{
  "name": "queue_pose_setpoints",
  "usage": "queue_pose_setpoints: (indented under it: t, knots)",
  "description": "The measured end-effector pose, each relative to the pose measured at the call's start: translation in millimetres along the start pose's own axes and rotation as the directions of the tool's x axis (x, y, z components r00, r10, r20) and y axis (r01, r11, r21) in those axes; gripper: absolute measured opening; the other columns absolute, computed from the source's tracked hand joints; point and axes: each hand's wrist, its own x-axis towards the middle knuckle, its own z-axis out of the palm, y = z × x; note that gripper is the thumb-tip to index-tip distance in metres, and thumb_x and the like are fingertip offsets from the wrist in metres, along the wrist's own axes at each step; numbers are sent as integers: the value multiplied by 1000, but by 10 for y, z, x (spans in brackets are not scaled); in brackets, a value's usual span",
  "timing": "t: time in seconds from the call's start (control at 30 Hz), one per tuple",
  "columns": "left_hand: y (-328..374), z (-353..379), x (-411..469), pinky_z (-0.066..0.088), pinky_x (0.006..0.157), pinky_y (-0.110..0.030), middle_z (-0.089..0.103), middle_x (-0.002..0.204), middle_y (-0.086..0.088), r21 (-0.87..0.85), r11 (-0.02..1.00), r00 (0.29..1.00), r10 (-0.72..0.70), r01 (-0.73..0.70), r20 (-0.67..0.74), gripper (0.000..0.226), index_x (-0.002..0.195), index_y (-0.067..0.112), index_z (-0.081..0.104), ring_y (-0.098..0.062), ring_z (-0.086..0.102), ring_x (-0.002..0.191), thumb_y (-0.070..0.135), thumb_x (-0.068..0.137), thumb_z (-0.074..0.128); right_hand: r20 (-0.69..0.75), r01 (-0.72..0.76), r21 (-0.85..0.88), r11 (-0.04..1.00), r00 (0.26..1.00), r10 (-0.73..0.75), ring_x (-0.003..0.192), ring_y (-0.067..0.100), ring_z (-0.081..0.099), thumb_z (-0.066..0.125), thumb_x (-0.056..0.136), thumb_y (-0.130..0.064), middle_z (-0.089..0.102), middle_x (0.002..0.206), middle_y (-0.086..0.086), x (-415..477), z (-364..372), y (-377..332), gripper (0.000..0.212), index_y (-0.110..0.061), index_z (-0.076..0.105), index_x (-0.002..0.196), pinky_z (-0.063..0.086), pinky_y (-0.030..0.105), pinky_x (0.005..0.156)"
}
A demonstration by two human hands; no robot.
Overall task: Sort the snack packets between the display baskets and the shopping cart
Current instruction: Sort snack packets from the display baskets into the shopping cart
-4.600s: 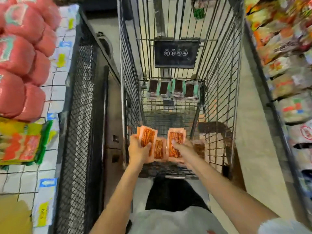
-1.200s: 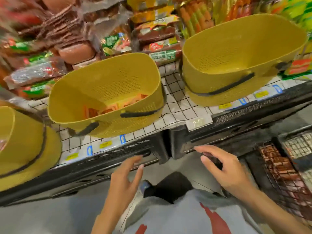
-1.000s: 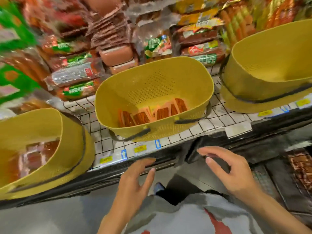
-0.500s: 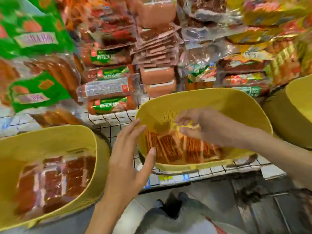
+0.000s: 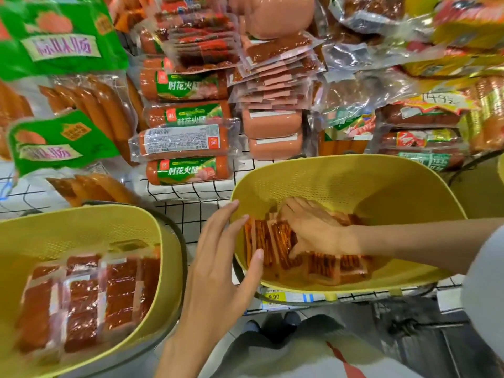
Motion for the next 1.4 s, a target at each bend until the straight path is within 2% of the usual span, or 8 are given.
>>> queue_pose_setpoints:
  t: [0.33,0.5,0.67,0.83,0.97,1.13,1.23,1.4]
  knots:
    - [306,-76,298,29,106,-7,47,140,7,-64,983,973,-163,175,165,79,144,14,35,-2,42,129,59,82,57,-221,297,801,519,954,-204,81,11,69,68,83,-9,67,93,-3,-502,-1145,54,20,-7,58,100,59,29,65]
    - [453,5,461,54,66,-25,70,80,12,-337,880,943,-310,334,123,6,91,33,64,-4,66,73,35,85,63,-328,309,798,518,943,-58,66,13,67,66,82,-33,68,76,2,-515,-1261,70,26,-7,63,84,54,20,58]
    - [426,-39,444,56,73,-20,74,95,6,-572,678,885,-400,462,240,18,107,16,62,-5,69,90,9,92,57,415,-169,91,981,902,117,107,28,58,28,77,-80,56,123,17,-516,-516,245,89,-8,56,121,53,38,84]
    - [476,-49,476,59,79,-30,73,107,0,-685,514,850,-404,517,338,31,125,14,53,-13,69,100,6,95,48,309,-103,-264,959,933,185,128,32,36,61,76,-66,38,138,16,-437,-187,205,91,-2,35,135,36,48,102]
    - [494,-54,488,58,72,-26,73,107,-2,-721,427,824,-427,546,371,30,125,12,53,-17,71,95,7,96,46,223,-206,277,939,964,146,107,26,56,71,83,-30,56,112,6,-468,-313,242,39,-16,43,104,52,37,88]
    - [482,0,506,58,83,-37,69,111,-9,-683,498,823,-493,534,284,21,115,18,54,-19,70,95,11,98,45,30,7,822,569,998,-56,92,20,70,61,87,-5,71,98,8,-627,-947,391,11,-11,59,97,58,27,67]
    - [514,20,530,57,86,-43,69,113,-9,-680,451,805,-448,578,388,33,122,16,54,-24,68,101,31,94,46,-107,148,926,348,985,-136,88,17,71,71,75,-15,73,94,2,-703,-1350,259,15,-18,68,90,56,20,68]
    - [525,-4,518,59,81,-41,73,103,-7,-642,504,816,-380,578,436,37,111,13,57,-23,72,91,28,78,63,-319,198,855,479,929,186,55,5,60,80,66,-30,66,64,-6,-368,-1324,-22,20,-21,67,78,50,15,52]
